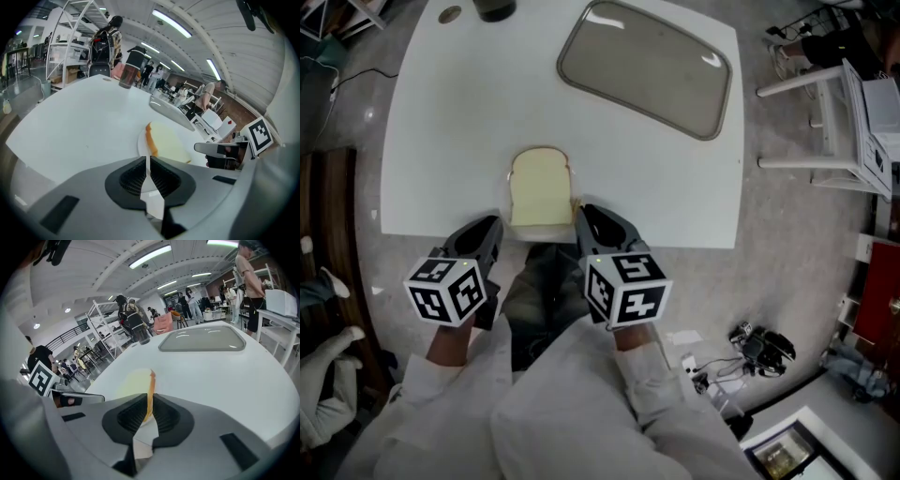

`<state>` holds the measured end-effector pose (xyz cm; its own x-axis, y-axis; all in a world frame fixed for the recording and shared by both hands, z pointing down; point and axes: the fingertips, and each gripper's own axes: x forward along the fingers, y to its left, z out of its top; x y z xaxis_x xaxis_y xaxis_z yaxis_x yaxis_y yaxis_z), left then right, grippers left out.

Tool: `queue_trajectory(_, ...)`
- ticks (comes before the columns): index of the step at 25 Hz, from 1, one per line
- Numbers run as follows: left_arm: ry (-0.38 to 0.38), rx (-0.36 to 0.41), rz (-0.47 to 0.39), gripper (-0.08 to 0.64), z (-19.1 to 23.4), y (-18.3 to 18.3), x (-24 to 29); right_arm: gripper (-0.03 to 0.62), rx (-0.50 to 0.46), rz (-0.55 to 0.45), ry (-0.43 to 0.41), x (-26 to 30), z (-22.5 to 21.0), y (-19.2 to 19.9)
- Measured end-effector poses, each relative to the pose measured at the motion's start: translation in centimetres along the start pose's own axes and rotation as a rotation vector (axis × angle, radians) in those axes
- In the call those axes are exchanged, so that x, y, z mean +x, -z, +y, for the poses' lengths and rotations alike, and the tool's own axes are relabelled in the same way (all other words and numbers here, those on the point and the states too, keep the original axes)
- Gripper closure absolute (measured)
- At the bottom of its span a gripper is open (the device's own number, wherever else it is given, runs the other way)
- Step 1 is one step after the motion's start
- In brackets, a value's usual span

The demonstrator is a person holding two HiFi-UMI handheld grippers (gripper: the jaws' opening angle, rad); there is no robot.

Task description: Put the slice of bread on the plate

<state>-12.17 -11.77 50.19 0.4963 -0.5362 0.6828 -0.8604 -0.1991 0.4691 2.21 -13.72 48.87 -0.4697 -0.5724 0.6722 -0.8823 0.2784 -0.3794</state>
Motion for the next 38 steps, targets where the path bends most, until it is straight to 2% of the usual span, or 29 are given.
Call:
queue_trajectory(4,0.019,-0.046,0.007,0.548,0.5,0.2,0.6,0.543,0.014,0.018,0.01,0.8,-0.7,0.4)
queue_trajectory(8,0.022,-0.094,0.013,0.546,0.9,0.4,0.9,0.54,0.014,0.037,0.013,1.2,-1.0,0.8)
queue_trajectory(13,0.019,-0.095,0.038,0.494,1.1,0.5,1.5,0.526,-0.001,0.078,0.011,2.2,-1.3,1.4)
queue_trajectory(20,0.02,-0.109,0.069,0.494,1.1,0.7,2.1,0.526,-0.024,0.096,0.039,2.8,-2.1,1.3)
queue_trajectory(29,0.024,-0.117,0.077,0.486,1.3,0.9,2.4,0.526,-0.053,0.156,0.013,3.5,-2.0,1.9)
queue_trajectory(35,0.056,-0.102,0.092,0.486,1.3,0.6,2.3,0.526,-0.019,0.168,-0.029,3.7,-1.7,1.9)
queue_trajectory(38,0.073,-0.126,0.09,0.486,1.4,0.6,2.5,0.526,0.021,0.152,-0.044,3.7,-1.7,2.1)
